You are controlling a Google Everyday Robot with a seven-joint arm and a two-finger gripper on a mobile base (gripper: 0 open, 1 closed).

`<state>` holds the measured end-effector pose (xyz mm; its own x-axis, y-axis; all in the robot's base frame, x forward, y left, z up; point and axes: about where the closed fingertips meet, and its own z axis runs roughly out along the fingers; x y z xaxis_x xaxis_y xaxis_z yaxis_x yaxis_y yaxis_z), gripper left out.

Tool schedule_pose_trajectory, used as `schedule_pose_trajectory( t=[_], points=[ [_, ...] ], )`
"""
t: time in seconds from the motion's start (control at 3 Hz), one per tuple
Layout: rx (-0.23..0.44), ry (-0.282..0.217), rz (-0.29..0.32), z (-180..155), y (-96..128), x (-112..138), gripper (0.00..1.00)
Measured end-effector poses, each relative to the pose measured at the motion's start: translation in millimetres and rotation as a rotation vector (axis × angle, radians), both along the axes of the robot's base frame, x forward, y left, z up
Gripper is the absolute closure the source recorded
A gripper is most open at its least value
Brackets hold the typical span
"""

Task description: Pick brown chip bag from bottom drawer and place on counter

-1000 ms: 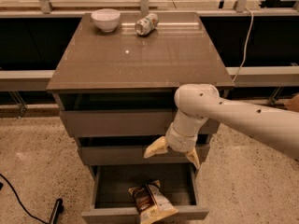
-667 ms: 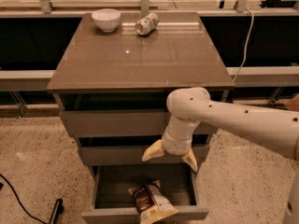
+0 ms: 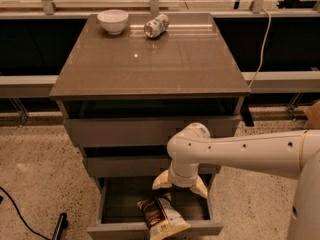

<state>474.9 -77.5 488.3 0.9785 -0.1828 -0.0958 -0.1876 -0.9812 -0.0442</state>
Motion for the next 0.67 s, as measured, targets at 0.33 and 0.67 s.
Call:
schedule_pose_trajectory(
  t=[0.33, 0.67],
  points=[
    [0.020, -0.064, 0.011, -9.1, 4.4, 10.6, 0.00],
    [0.034, -0.015, 0.037, -31.4, 1.4, 5.2, 0.00]
  ],
)
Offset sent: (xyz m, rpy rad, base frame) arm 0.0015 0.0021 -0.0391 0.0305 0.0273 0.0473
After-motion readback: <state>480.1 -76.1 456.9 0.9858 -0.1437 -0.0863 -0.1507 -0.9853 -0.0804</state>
